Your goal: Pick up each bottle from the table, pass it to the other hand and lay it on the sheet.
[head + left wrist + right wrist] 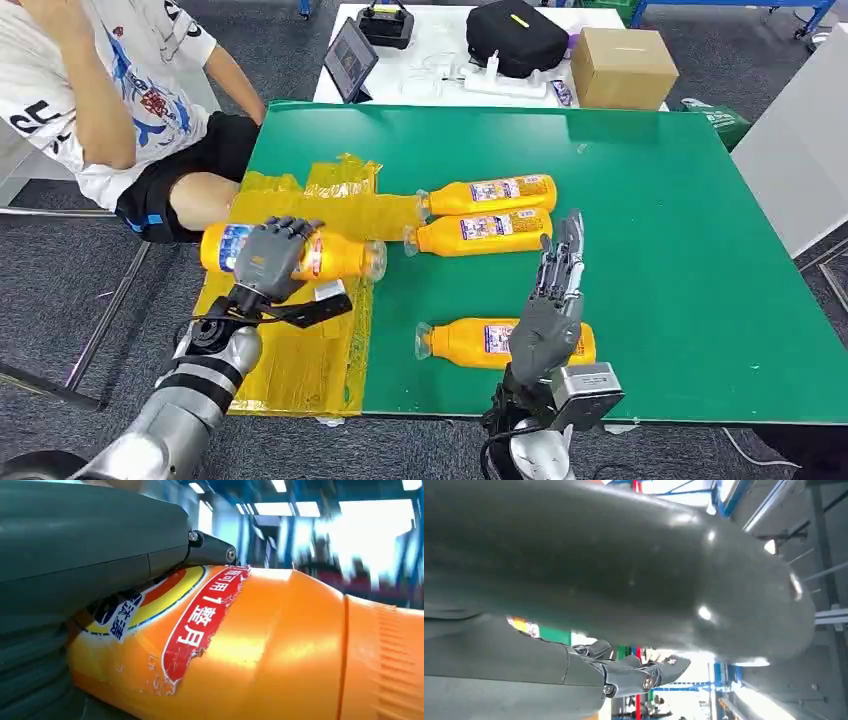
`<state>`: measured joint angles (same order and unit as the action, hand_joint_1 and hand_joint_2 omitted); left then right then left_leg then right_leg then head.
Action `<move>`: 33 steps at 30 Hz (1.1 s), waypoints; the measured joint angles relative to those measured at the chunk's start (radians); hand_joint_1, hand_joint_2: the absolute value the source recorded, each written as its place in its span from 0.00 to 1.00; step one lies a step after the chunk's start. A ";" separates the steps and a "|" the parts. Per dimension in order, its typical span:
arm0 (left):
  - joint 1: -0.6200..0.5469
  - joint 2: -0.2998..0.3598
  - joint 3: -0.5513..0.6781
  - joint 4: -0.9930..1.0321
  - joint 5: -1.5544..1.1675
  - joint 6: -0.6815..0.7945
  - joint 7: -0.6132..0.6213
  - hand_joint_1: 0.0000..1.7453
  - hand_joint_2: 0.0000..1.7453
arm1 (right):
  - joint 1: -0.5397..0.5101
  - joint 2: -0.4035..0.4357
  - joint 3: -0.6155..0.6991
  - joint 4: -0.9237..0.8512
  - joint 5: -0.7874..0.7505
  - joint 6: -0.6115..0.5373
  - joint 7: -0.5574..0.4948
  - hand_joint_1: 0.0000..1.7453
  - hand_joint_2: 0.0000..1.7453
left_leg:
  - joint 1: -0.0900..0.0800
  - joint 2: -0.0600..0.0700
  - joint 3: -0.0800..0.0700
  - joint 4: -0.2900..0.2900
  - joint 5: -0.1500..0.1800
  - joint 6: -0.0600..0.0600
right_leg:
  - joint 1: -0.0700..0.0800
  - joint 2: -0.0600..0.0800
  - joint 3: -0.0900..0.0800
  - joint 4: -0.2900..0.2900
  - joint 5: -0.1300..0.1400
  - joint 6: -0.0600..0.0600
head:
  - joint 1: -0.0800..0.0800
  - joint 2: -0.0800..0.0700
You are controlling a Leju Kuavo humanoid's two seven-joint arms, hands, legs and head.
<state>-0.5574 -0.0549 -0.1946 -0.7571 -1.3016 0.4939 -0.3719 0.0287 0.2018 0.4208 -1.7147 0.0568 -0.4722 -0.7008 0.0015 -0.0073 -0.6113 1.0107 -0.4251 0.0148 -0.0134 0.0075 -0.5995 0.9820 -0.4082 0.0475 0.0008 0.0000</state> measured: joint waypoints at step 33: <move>-0.077 0.071 0.040 0.262 0.324 -0.489 -0.148 0.00 0.00 | -0.001 0.032 -0.033 0.093 -0.007 0.148 0.000 0.00 1.00 | 0.000 -0.003 0.007 -0.001 -0.001 0.000 | 0.000 -0.001 0.009 0.000 -0.001 0.000 | 0.000 0.000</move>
<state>-0.6346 0.0164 -0.1545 -0.4952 -0.9775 0.0047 -0.5204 0.0276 0.2335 0.3880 -1.6220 0.0500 -0.3238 -0.7004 0.0015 -0.0103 -0.6042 1.0101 -0.4256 0.0143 -0.0135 0.0064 -0.5908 0.9819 -0.4092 0.0471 0.0008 0.0000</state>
